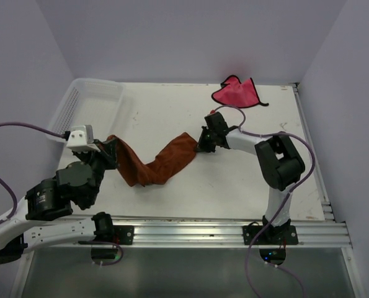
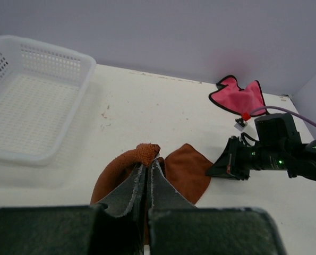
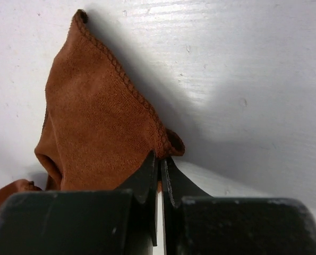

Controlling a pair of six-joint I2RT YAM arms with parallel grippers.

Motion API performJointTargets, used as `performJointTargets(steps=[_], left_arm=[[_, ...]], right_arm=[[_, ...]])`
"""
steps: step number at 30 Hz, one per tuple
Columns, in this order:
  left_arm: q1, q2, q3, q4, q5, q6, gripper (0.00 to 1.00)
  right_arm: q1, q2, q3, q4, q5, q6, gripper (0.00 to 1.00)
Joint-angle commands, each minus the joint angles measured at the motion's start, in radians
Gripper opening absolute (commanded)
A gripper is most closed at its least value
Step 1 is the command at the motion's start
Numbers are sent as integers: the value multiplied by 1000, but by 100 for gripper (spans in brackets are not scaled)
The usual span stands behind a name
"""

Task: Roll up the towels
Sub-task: Flatten the towel

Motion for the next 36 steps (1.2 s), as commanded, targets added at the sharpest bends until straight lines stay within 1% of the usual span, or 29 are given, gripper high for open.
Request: performJointTargets(steps=[1, 3, 5, 7, 8, 11, 12, 14, 15, 16, 17, 18, 19, 20, 21, 23, 26, 28, 31, 32, 34, 36], left_arm=[[-4, -34, 53, 102, -113, 104, 0], [-4, -45, 58, 143, -138, 160, 0], [-4, -49, 53, 184, -155, 211, 0], [-4, -45, 49, 221, -182, 264, 0], [-4, -42, 45, 227, -192, 276, 0], [-4, -23, -5, 246, -239, 300, 0], [-4, -17, -23, 237, -277, 285, 0], [-4, 6, -73, 205, -294, 242, 0], [-4, 15, -82, 139, -299, 162, 0], [-4, 24, -94, 99, -304, 115, 0], [-4, 48, -96, -11, -304, -7, 0], [-3, 61, -94, -71, -293, -73, 0], [-3, 75, -96, -123, -284, -136, 0], [-3, 101, -102, -166, -272, -229, 0], [-3, 113, -122, -217, -246, -258, 0], [-3, 145, -146, -234, -216, -317, 0], [-3, 185, -195, -211, -173, -350, 0], [-3, 204, -229, -188, -155, -356, 0], [2, 239, -275, -139, -146, -361, 0], [9, 254, -286, -116, -140, -361, 0], [49, 265, -312, -96, -106, -358, 0], [89, 265, -347, -40, -69, -318, 0]], right_arm=[[-43, -192, 61, -155, 71, -70, 0], [-85, -276, 58, -208, 74, -87, 0], [-160, -400, 67, -266, 65, -110, 0], [-242, -470, 87, -322, 57, -141, 0], [-266, -517, 123, -393, 58, -155, 0], [-347, -577, 165, -501, 78, -204, 0], [-370, -585, 167, -520, 75, -208, 0], [-439, -600, 142, -531, 43, -208, 0], [-465, -600, 132, -529, 22, -202, 0], [-503, -596, 122, -529, -4, -202, 0], [-552, -590, 107, -532, -59, -202, 0], [-588, -582, 99, -531, -69, -202, 0], [-599, -584, 92, -532, -72, -204, 0], [-606, -585, 78, -528, -69, -202, 0], [-614, -585, 70, -523, -75, -202, 0], [-616, -574, 67, -521, -83, -204, 0], [-614, -536, 69, -517, -103, -213, 0], [-614, -486, 79, -518, -69, -216, 0], [-616, -404, 140, -535, -57, -219, 0], [-616, -343, 174, -534, -64, -216, 0], [-611, -288, 205, -526, -69, -192, 0], [-596, -211, 257, -505, -61, -167, 0]])
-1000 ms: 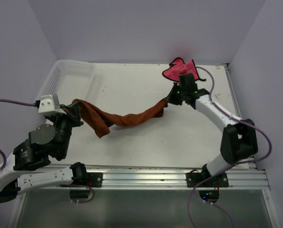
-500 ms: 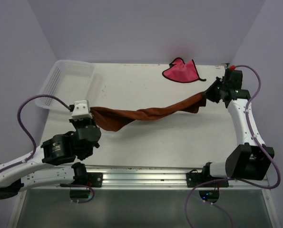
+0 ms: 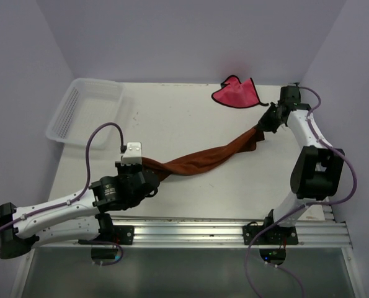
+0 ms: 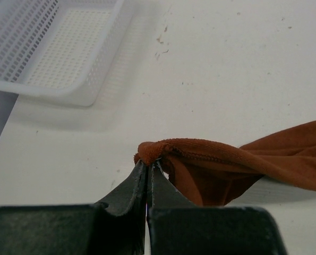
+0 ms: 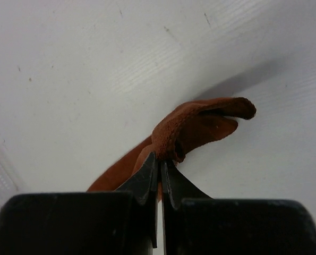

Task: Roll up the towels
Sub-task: Flatten the towel

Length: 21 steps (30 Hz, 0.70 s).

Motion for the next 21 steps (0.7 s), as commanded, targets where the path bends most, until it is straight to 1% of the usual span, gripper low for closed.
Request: performJointTargets(steps=[1, 2, 3, 5, 6, 7, 9, 10, 13, 16, 17, 18, 19, 20, 21], left_arm=[[58, -7, -50, 124, 43, -8, 0], [71, -19, -61, 161, 55, 19, 0], [84, -22, -72, 179, 81, 35, 0], [103, -30, -98, 221, 104, 67, 0], [115, -28, -104, 236, 124, 79, 0], [120, -27, -108, 247, 130, 89, 0], [140, -4, -101, 250, 155, 92, 0], [146, 4, -95, 252, 161, 95, 0], [152, 23, -93, 272, 178, 109, 0], [160, 24, -99, 292, 198, 118, 0], [164, 21, -101, 299, 204, 121, 0], [167, 19, -105, 302, 215, 124, 0], [170, 18, -107, 308, 218, 129, 0], [173, 13, -110, 318, 224, 136, 0], [175, 12, -113, 322, 227, 141, 0]], right_arm=[[20, 88, 101, 24, -16, 34, 1], [26, 108, 127, 72, -48, 41, 8], [37, 148, 135, 100, -60, 57, 28], [43, 179, 174, 122, -67, 58, 45], [45, 193, 183, 121, -47, 55, 56], [45, 193, 188, 110, -37, 52, 58], [42, 179, 182, 84, 13, 25, 59], [43, 144, 165, 84, 25, 15, 59], [40, 52, 24, 97, 116, -5, 56], [22, -21, -64, 102, 188, -18, 45], [16, -32, -120, 110, 196, -22, 41], [-1, -42, -148, 117, 199, -22, 34], [-10, -45, -174, 131, 193, -20, 31], [-22, -42, -208, 145, 185, -20, 26], [-24, -33, -217, 148, 179, -22, 24]])
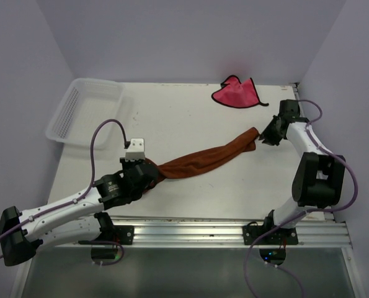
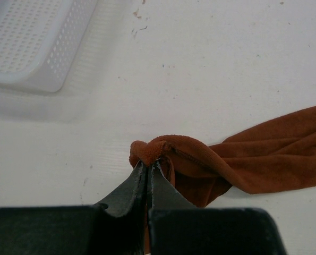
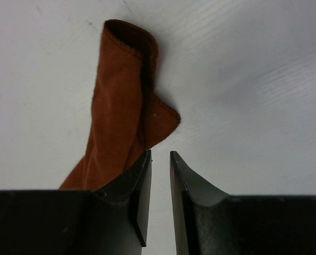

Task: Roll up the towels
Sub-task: Flatten the towel

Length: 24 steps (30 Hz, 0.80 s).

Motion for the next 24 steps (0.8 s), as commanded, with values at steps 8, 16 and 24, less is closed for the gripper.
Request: performJointTargets(steps=[8, 16, 24], left_arm=[[22, -23, -17, 116, 47, 61, 0], [45, -49, -18, 131, 87, 88, 0], [51, -53, -15, 137, 100, 102, 0]], right_arm=[[-25, 115, -71, 104, -19, 1, 27], [-24, 185, -60, 147, -48, 11, 33], [-12, 210, -83, 184, -57, 16, 36]])
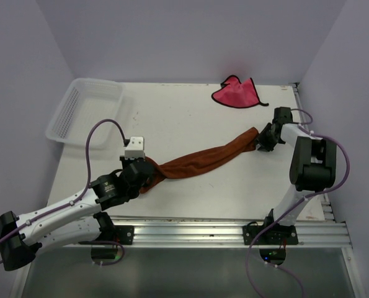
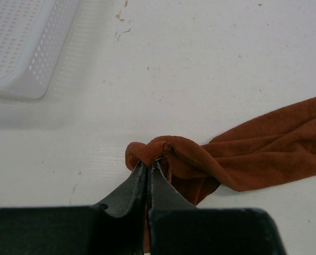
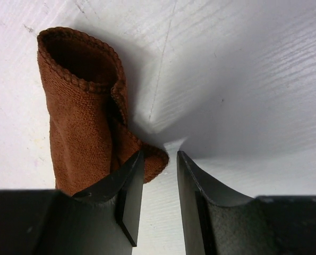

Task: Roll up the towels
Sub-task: Flatten the towel

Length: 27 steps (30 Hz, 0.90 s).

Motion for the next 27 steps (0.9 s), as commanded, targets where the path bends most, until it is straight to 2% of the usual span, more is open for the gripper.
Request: performJointTargets(steps=[1, 4, 9, 12, 13, 16, 23, 27], left_arm=[[6, -12, 0, 54, 2, 20, 0], [6, -14, 0, 54, 5, 22, 0], [8, -25, -1, 62, 20, 22, 0], [14, -25, 9, 65, 31, 38, 0], [15, -25, 14, 62, 34, 43, 0], [18, -28, 45, 48, 29, 52, 0], [40, -62, 98, 49, 46, 132, 0], [118, -68, 146, 54, 127, 218, 0]], right_arm=[[13, 37, -4, 38, -15, 4, 36], [30, 52, 9, 21, 1, -5, 35], [71, 82, 14, -57, 128, -62, 31], [71, 82, -12, -51, 137, -59, 18], [71, 82, -17, -53, 134, -57, 9], [71, 51, -27, -56, 114, -51, 0], [67, -145, 84, -218, 110, -83, 0], [50, -277, 180, -304, 110, -80, 0]])
